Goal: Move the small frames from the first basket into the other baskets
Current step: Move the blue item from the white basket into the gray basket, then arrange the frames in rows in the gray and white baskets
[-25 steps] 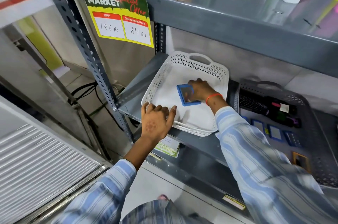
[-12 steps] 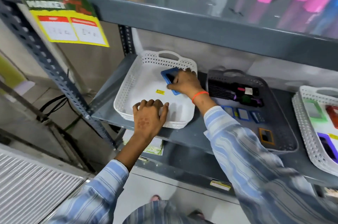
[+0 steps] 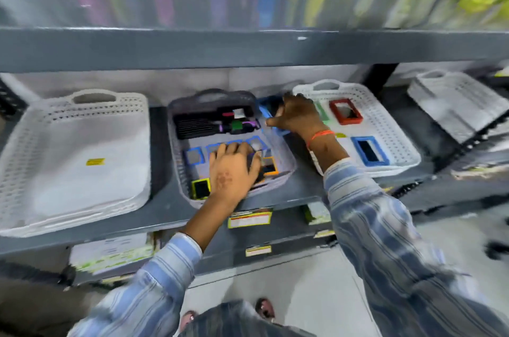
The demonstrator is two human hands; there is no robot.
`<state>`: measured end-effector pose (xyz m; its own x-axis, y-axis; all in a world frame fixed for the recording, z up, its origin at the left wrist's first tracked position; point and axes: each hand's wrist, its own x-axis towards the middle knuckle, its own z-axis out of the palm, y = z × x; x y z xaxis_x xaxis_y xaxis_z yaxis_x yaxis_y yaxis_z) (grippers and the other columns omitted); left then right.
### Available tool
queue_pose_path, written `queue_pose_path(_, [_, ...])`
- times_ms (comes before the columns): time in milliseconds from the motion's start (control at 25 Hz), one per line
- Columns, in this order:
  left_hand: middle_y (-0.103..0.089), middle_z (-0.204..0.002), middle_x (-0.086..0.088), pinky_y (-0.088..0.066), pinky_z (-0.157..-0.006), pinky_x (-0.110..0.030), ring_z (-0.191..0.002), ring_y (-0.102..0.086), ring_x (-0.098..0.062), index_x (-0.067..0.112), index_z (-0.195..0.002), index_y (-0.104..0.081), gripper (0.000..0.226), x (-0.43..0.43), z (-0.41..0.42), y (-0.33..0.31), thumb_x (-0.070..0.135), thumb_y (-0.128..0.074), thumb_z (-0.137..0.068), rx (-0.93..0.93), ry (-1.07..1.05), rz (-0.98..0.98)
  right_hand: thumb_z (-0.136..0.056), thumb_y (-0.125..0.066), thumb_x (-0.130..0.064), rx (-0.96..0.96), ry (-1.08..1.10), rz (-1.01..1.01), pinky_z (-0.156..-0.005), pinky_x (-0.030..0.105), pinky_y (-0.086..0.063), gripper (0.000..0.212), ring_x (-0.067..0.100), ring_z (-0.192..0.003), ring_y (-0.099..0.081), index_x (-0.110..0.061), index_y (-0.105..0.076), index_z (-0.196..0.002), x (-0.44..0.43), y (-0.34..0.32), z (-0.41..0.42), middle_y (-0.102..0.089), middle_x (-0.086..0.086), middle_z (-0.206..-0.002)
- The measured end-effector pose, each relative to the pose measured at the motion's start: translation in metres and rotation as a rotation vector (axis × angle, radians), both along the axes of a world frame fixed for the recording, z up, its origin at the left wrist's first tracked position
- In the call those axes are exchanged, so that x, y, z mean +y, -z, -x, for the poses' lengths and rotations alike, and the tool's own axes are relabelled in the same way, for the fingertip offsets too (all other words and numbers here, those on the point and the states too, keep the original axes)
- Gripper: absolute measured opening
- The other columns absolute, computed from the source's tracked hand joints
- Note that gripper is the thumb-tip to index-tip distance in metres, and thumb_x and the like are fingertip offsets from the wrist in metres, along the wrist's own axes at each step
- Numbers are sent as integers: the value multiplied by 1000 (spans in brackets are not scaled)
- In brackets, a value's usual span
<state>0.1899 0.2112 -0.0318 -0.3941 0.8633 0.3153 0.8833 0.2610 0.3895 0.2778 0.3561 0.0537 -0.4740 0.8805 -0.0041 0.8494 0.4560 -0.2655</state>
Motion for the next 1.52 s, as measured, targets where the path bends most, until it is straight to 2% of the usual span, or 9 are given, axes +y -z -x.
queue_pose_path(120, [-68, -94, -15, -44, -79, -43, -97, -57, -37, 13, -93, -65, 50, 24, -36, 8, 50, -32, -83, -16, 61, 37, -75, -67, -47, -45, 128, 12, -99, 39, -46, 67, 34, -119, -58, -3, -57, -124, 31, 8, -66, -61, 22, -127])
queue_pose_path(240, [-68, -94, -16, -46, -79, -43, -97, -57, -38, 13, -93, -64, 38, 45, -63, 12, 45, -44, -89, -9, 111, 68, -74, -71, -44, -50, 252, 25, -100, 39, -46, 68, 35, -118, -59, -2, -56, -125, 61, 16, -124, -63, 23, -125])
queue_pose_path(360, [-68, -86, -17, -49, -73, -43, -87, -61, -39, 12, -86, -66, 45, 61, -78, 8, 49, -40, -87, 3, 98, 66, -75, -73, -41, -71, 331, 92, -104, 40, -43, 71, 36, -123, -54, -1, -52, -130, 83, 28, -167, -59, 24, -131])
queue_pose_path(560, [-67, -75, -16, -50, -64, -41, -78, -62, -38, 11, -79, -64, 50, 64, -81, 12, 50, -34, -86, 0, 48, 69, -80, -70, -32, -162, 354, 162, -103, 41, -45, 58, 39, -121, -56, 3, -56, -125, 105, 59, -204, -59, 26, -131])
queue_pose_path(720, [-69, -78, -12, -49, -66, -40, -82, -62, -36, 13, -88, -61, 42, 59, -82, 18, 47, -36, -89, -21, 41, 59, -81, -69, -24, -160, 334, 200, -97, 39, -49, 50, 39, -114, -61, 2, -58, -122, 110, 73, -206, -62, 26, -126])
queue_pose_path(1040, [-71, -82, -12, -49, -70, -40, -86, -62, -35, 12, -94, -61, 43, 55, -82, 18, 48, -37, -90, -36, 39, 56, -74, -74, -32, -160, 403, 217, -98, 43, -48, 68, 41, -116, -56, 1, -50, -128, 114, 79, -206, -56, 27, -128])
queue_pose_path(1240, [-70, -80, -9, -47, -69, -38, -86, -61, -34, 14, -93, -61, 50, 48, -76, 14, 52, -29, -88, -20, 39, 79, -74, -76, -38, -149, 436, 154, -105, 49, -41, 79, 44, -127, -42, 2, -41, -134, 101, 69, -190, -43, 26, -136])
queue_pose_path(1360, [-71, -81, -10, -48, -68, -38, -86, -61, -34, 13, -94, -63, 54, 35, -65, 13, 52, -27, -87, 2, 16, 75, -81, -69, -40, -99, 279, 69, -106, 47, -40, 76, 43, -127, -44, 2, -38, -136, 80, 56, -147, -46, 28, -135])
queue_pose_path(1520, [-71, -82, -11, -48, -70, -39, -89, -60, -34, 14, -92, -64, 50, 13, -44, 10, 51, -30, -88, 7, -44, 111, -87, -60, -41, -48, 31, 36, -101, 41, -43, 63, 40, -120, -52, 3, -45, -128, 38, 41, -73, -52, 28, -130])
